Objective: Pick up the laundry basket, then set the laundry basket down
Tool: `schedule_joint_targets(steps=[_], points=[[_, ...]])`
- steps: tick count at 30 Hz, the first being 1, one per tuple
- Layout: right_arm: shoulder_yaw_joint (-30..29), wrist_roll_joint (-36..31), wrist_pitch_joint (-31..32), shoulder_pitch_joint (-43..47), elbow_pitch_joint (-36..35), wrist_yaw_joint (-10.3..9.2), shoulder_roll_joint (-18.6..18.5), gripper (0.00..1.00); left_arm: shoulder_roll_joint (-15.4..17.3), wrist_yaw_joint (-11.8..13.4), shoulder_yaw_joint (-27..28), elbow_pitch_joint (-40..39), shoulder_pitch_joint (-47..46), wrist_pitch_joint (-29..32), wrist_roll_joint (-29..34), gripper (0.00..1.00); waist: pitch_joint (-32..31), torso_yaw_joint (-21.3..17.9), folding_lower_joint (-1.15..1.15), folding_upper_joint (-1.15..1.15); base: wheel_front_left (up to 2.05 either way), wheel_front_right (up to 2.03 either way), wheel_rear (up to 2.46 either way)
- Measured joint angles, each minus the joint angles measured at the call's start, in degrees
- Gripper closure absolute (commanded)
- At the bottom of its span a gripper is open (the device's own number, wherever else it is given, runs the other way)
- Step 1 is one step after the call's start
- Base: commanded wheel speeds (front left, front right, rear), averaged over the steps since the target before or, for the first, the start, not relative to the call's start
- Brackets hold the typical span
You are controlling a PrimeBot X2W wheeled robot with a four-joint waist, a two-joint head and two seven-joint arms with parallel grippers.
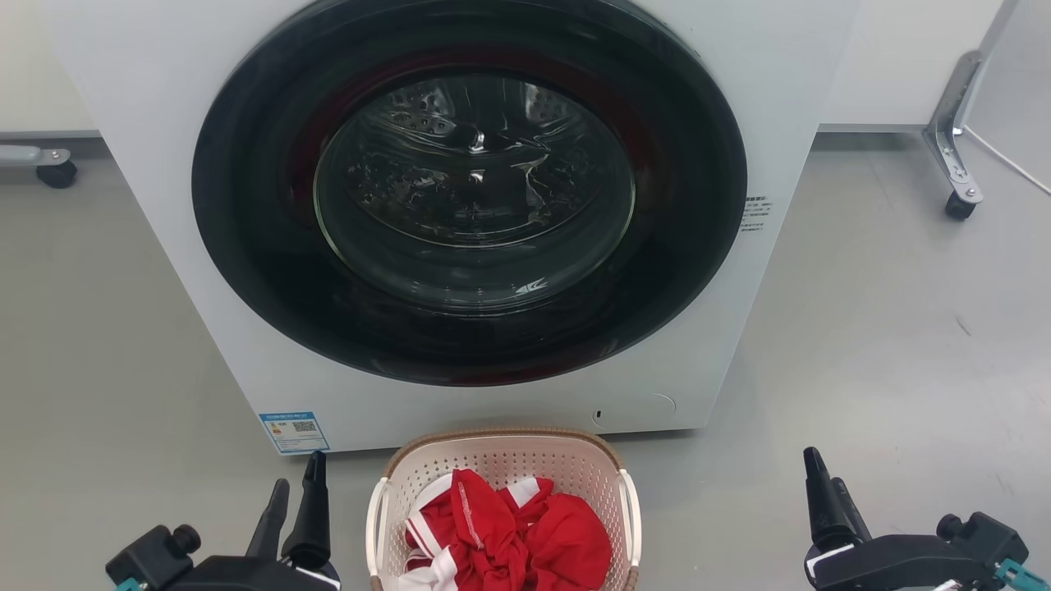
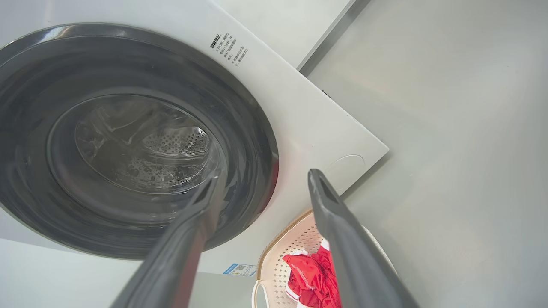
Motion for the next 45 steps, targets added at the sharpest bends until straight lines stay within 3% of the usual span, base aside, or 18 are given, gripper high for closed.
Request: schedule_joint_targets(steps=[45], points=[[5.3, -39.1, -9.6, 1.2, -5.9, -6.51, -0.3, 0.0, 1.2, 6.5, -3.6, -7.0, 4.2, -9.7, 42.8, 0.0, 0.1, 0.0, 0.0, 0.0, 0.0, 0.0, 0.0]])
